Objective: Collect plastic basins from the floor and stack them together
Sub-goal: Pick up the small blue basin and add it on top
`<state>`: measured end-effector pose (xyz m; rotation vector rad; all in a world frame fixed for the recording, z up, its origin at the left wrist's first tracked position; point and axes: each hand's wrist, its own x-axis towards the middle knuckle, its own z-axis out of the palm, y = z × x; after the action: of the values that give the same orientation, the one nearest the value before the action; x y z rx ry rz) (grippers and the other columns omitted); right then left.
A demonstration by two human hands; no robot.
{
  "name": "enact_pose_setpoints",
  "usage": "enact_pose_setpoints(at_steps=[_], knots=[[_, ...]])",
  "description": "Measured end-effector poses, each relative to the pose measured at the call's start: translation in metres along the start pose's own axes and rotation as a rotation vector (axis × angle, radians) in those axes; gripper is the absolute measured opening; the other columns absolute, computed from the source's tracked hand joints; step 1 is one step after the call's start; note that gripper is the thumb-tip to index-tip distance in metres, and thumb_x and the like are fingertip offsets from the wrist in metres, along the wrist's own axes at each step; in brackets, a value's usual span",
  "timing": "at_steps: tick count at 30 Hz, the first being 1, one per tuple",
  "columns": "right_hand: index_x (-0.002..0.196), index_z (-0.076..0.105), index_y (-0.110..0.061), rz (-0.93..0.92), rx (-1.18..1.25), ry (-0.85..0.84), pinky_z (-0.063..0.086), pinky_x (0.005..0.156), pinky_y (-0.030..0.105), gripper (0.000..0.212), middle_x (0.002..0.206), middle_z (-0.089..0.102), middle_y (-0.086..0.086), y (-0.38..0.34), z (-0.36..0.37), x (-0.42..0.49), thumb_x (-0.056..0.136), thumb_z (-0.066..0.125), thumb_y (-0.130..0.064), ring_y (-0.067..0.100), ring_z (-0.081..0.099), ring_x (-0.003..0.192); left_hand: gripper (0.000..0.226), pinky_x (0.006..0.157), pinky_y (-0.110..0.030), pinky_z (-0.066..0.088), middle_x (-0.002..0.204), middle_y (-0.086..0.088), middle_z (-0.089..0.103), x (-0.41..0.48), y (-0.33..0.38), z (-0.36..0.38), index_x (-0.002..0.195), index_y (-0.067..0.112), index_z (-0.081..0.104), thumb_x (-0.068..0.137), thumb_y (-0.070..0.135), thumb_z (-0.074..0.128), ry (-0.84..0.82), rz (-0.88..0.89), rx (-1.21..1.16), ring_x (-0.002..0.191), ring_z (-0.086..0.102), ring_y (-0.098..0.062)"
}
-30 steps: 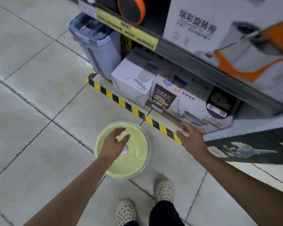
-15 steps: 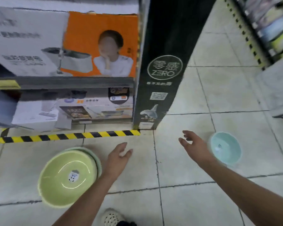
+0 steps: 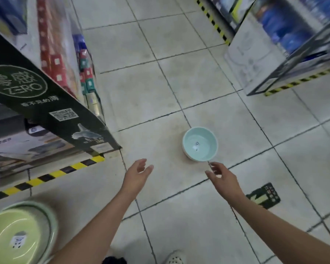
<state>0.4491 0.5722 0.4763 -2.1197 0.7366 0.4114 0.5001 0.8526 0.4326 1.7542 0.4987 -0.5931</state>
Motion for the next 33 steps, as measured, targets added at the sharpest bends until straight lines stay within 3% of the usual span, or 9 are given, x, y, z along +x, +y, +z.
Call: enact_pose_setpoints(at_steps=[4, 10, 13, 17, 27, 33], knots=[[0.126, 0.059, -0.019, 0.040, -0.028, 0.033, 0.039, 0.085, 0.025, 0.038, 0.111, 0.064, 0.001, 0.032, -0.041, 0.026, 0.090, 0.065, -0.029, 0.014, 0.057, 0.102, 0.043, 0.100, -0.032, 0.044, 0.127, -0.006, 0.060, 0.026, 0.024, 0.057, 0.127, 0.018, 0.059, 0.088, 0.034, 0.068, -0.020, -0.037, 0.021, 0.113, 0.058, -0.018], [0.124, 0.061, -0.018, 0.141, 0.026, 0.099, 0.039, 0.083, 0.026, 0.036, 0.110, 0.065, 0.004, 0.057, -0.066, 0.089, 0.090, 0.065, -0.030, 0.018, 0.059, 0.104, 0.043, 0.090, -0.027, 0.041, 0.128, -0.007, 0.061, 0.090, 0.047, 0.118, 0.126, 0.017, 0.059, 0.088, 0.035, 0.068, -0.050, -0.044, 0.050, 0.107, 0.057, -0.016], [0.125, 0.060, -0.018, 0.184, 0.054, 0.105, 0.041, 0.078, 0.024, 0.036, 0.111, 0.064, 0.005, 0.064, -0.068, 0.131, 0.091, 0.064, -0.030, 0.018, 0.058, 0.102, 0.043, 0.093, -0.029, 0.043, 0.128, -0.006, 0.061, 0.126, 0.048, 0.140, 0.126, 0.018, 0.059, 0.088, 0.036, 0.068, -0.072, -0.070, 0.077, 0.109, 0.058, -0.017], [0.127, 0.059, -0.018, 0.230, 0.043, 0.107, 0.040, 0.086, 0.026, 0.040, 0.110, 0.063, 0.003, 0.079, -0.061, 0.195, 0.090, 0.064, -0.032, 0.015, 0.057, 0.099, 0.043, 0.093, -0.030, 0.044, 0.128, -0.006, 0.061, 0.177, 0.043, 0.167, 0.125, 0.019, 0.059, 0.088, 0.037, 0.068, -0.105, -0.095, 0.134, 0.110, 0.059, -0.018], [0.134, 0.052, -0.015, 0.337, 0.050, 0.079, 0.039, 0.088, 0.028, 0.049, 0.120, 0.063, 0.007, 0.155, -0.028, 0.340, 0.090, 0.064, -0.033, 0.018, 0.053, 0.098, 0.047, 0.091, -0.028, 0.041, 0.130, -0.007, 0.058, 0.285, 0.010, 0.248, 0.130, 0.016, 0.055, 0.089, 0.037, 0.065, -0.069, -0.132, 0.199, 0.111, 0.056, -0.018], [0.150, 0.029, -0.016, 0.327, 0.004, 0.012, 0.040, 0.102, 0.039, 0.070, 0.137, 0.053, 0.013, 0.228, 0.007, 0.414, 0.091, 0.064, -0.032, 0.030, 0.054, 0.122, 0.053, 0.093, -0.027, 0.039, 0.135, -0.008, 0.056, 0.357, -0.035, 0.309, 0.133, 0.016, 0.051, 0.089, 0.042, 0.064, -0.002, -0.101, 0.182, 0.123, 0.053, -0.020]])
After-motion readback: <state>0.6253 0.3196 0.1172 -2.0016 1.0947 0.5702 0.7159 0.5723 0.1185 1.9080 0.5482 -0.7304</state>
